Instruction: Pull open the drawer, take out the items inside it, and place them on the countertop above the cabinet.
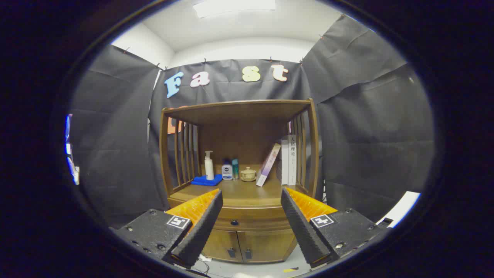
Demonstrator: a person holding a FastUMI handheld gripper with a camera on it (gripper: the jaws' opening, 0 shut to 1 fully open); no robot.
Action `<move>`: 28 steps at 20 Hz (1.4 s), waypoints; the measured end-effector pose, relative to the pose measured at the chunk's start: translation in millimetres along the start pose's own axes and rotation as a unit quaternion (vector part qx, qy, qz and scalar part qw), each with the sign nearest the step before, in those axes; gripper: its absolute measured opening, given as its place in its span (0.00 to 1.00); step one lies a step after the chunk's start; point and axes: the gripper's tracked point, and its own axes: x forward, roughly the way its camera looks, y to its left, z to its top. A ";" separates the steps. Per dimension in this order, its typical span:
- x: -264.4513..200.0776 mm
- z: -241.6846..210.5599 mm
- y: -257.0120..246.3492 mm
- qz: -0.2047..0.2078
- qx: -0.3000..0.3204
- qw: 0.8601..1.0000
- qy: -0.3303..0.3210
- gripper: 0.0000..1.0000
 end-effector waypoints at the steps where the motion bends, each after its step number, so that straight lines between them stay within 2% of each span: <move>1: 1.2 -1.6 2.4 0.001 -0.002 1.000 0.003 0.99; 9: 15.9 -15.6 21.6 0.017 -0.008 1.000 0.002 0.99; 17: 48.4 -52.7 29.2 0.028 0.003 0.999 0.018 0.99; 22: 80.0 -98.5 25.2 0.027 0.012 0.999 0.036 0.99; 28: 123.1 -163.7 23.6 0.026 -0.009 0.998 0.059 0.99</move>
